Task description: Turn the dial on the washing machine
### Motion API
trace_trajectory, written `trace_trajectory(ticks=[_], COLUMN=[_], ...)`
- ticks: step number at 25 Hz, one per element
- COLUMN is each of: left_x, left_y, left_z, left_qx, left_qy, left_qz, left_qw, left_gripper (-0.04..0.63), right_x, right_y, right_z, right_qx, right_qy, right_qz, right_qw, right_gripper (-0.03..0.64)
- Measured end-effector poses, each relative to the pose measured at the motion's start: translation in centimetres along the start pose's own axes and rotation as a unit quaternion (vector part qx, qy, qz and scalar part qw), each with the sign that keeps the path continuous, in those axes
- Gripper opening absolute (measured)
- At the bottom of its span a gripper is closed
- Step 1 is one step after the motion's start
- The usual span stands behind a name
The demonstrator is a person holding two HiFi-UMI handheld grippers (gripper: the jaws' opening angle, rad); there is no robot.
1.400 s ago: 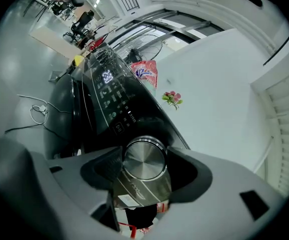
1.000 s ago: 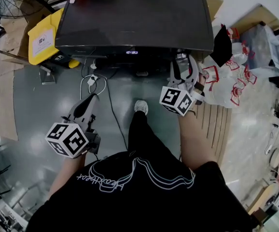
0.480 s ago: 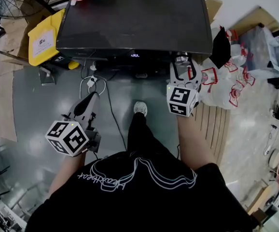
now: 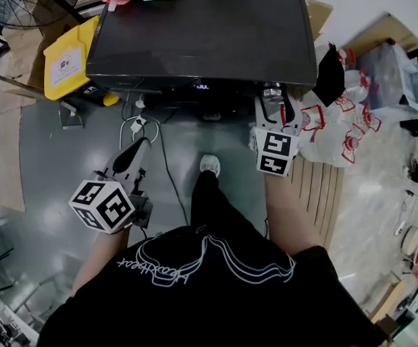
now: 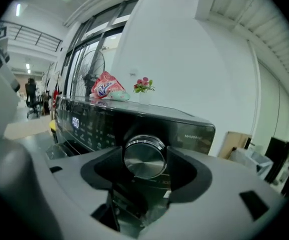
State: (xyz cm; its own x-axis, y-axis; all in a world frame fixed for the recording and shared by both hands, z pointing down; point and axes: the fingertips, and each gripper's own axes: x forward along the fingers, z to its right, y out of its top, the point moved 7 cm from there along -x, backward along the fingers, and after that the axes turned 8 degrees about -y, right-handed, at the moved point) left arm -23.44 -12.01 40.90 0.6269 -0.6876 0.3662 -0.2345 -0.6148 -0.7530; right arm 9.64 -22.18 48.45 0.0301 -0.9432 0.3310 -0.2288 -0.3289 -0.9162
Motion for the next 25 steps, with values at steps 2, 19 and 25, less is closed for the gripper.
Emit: trace_trajectory(ticks=[2, 19, 25], left_x=[0.1, -0.1, -0.6], left_y=[0.1, 1.8, 2.7], left_z=[0.3, 2.1, 4.3], left_qx=[0.001, 0.015, 0.018], left_qy=[-0.003, -0.021, -0.049], left_qz=[0.000, 0.017, 0.031], left_qw=[1.0000, 0.9995, 0.9981], left_gripper=[0.011, 0.011, 0.011], right_x=[0.1, -0.4, -4.5], right_y=[-0.3, 0.0, 3.0], right_z=[0.5, 2.1, 2.4], right_qx=[0.063, 0.162, 0.176], right_qy=[0.010, 0.070, 0.175], right_qz=[-0.004, -0.035, -0.009], right_qw=[0.998, 0.984, 0.969], right_gripper=[0.281, 0.287, 0.218])
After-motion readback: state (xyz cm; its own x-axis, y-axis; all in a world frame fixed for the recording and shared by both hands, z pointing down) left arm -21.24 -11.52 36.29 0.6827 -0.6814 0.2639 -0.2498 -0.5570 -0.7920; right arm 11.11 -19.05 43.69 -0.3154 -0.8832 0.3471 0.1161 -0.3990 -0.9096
